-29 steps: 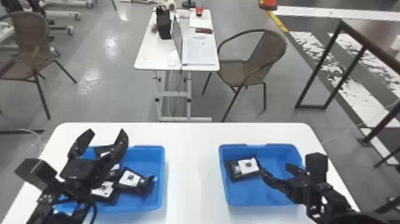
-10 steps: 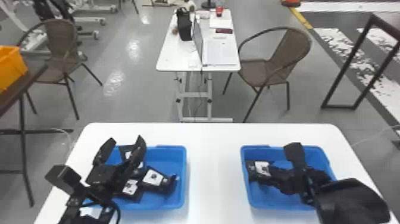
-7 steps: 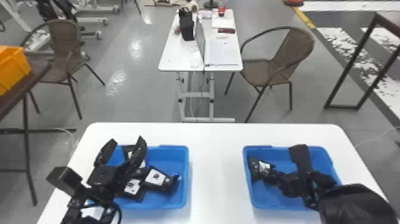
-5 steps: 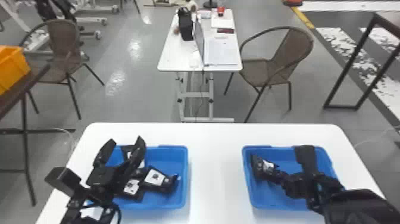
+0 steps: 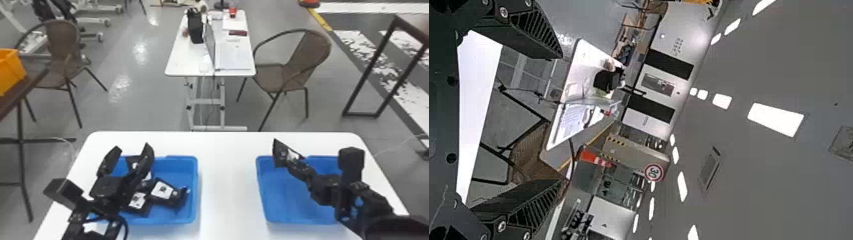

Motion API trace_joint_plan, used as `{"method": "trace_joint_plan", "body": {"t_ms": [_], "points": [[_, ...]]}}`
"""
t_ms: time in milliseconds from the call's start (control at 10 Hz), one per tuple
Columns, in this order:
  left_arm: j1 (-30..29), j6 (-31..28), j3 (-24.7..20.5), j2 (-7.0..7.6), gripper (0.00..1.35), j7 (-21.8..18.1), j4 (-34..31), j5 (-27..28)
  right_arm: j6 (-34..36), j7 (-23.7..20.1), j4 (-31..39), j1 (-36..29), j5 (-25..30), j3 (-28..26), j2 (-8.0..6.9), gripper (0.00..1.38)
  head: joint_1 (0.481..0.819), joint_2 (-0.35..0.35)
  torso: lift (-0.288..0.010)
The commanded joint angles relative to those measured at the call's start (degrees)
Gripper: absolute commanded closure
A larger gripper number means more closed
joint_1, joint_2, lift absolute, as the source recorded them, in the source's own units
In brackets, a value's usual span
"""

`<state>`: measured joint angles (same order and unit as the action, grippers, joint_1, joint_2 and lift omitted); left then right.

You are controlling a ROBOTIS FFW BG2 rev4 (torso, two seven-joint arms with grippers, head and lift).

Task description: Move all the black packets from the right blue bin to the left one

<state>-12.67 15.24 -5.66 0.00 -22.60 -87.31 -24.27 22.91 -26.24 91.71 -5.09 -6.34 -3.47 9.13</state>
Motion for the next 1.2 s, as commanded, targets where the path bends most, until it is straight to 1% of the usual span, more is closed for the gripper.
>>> {"method": "trace_joint_plan", "body": {"t_ms": [0,200,300,400,500,600,700,800,1100], "points": [[0.71,-0.21,1.53,-0.15,0.14,-0.08,-0.4,-1.39,0.12,-1.0,2.07,1.75,-4.91,3.38,0.45,1.13,0.695,0.013,0.0],[1.94,0.41,3.73,-0.15,0.14,-0.08,-0.49,-3.42,-0.32,-4.96,-1.45,8.43,-7.02,9.36,0.45,1.13,0.695,0.064,0.0],[2.91,-1.0,5.22,-0.15,0.14,-0.17,-0.84,-3.5,-0.76,-7.33,-4.79,11.76,-8.96,12.17,0.19,1.13,0.695,0.079,0.0],[4.23,-2.58,7.33,-0.09,0.14,-0.17,-0.84,-4.47,-1.47,-8.74,-7.25,13.96,-10.8,14.54,-0.25,1.13,0.695,0.103,0.0],[5.28,-3.64,8.91,0.62,0.14,-0.25,-0.84,-4.56,-1.64,-9.53,-8.21,15.46,-10.54,16.48,-0.78,1.13,0.695,0.115,0.0],[5.9,-4.69,9.88,0.97,0.14,-0.43,-0.84,-4.73,-1.64,-10.76,-9.8,17.3,-10.8,18.59,-0.96,1.13,0.695,0.118,0.0],[6.34,-5.66,10.5,1.23,0.13,-0.61,-0.84,-5.17,-1.82,-10.93,-10.32,18.71,-11.86,21.22,-0.52,1.13,0.695,0.122,0.0],[6.6,-6.1,10.94,1.49,0.13,-0.69,-0.84,-5.35,-1.82,-11.02,-10.85,19.59,-12.65,23.24,-0.43,1.13,0.695,0.129,0.0],[7.31,-8.21,11.64,1.67,0.13,-1.13,-0.84,-5.35,-2.26,-11.02,-12.78,21.7,-15.37,28.52,-0.17,1.13,0.695,0.16,0.0]]}}
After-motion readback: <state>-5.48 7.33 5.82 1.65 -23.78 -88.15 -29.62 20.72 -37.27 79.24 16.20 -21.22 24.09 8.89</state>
